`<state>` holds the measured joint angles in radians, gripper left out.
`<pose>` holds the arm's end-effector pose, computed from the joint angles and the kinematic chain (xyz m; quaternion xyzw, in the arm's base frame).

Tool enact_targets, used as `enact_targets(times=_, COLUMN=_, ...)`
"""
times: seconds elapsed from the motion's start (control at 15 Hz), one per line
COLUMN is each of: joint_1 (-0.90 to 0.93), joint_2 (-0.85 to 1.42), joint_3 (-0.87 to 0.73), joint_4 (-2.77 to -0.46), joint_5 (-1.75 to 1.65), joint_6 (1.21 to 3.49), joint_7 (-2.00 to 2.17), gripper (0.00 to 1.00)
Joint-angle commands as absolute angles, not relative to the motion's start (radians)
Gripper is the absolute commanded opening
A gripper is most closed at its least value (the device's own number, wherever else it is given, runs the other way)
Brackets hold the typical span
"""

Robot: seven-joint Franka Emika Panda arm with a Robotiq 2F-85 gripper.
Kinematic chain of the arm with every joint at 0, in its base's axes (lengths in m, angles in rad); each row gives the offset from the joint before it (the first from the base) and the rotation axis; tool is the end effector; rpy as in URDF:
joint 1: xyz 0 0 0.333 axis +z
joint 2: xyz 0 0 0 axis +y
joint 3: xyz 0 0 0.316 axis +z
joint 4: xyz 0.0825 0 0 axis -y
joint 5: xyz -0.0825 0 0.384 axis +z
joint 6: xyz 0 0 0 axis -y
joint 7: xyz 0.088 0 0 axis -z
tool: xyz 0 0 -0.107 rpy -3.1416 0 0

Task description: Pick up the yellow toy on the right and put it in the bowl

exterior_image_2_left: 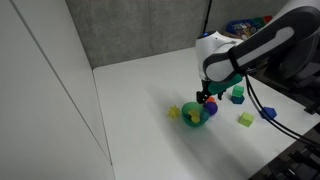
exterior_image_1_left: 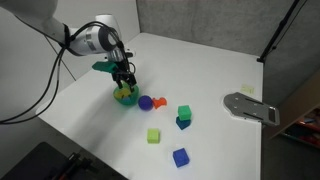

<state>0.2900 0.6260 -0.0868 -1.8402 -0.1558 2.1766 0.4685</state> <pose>0.5994 0.1191 0.1668 0.9834 -0.0733 -0.1082 0.1259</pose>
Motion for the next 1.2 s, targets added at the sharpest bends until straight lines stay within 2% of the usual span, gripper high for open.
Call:
enact_targets(times=0.0, joint_1=0.24, joint_2=0.569, joint_3=-0.102, joint_4=-1.826, joint_5=-0.156, joint_6=2.073, joint_7=0.473, gripper=1.0)
enact_targets(times=0.6, joint_1=0.056, joint_2=0.377, joint_3=-0.103, joint_4=-1.898, joint_5=-0.12, joint_6=1.996, joint_7=0.32, gripper=1.0)
enact_targets(times=1.13, joint_1=-0.026, joint_2=0.118, joint_3=-0.112, joint_4=-2.047, joint_5=-0.151, joint_6=1.892, joint_7=0.214, gripper=1.0)
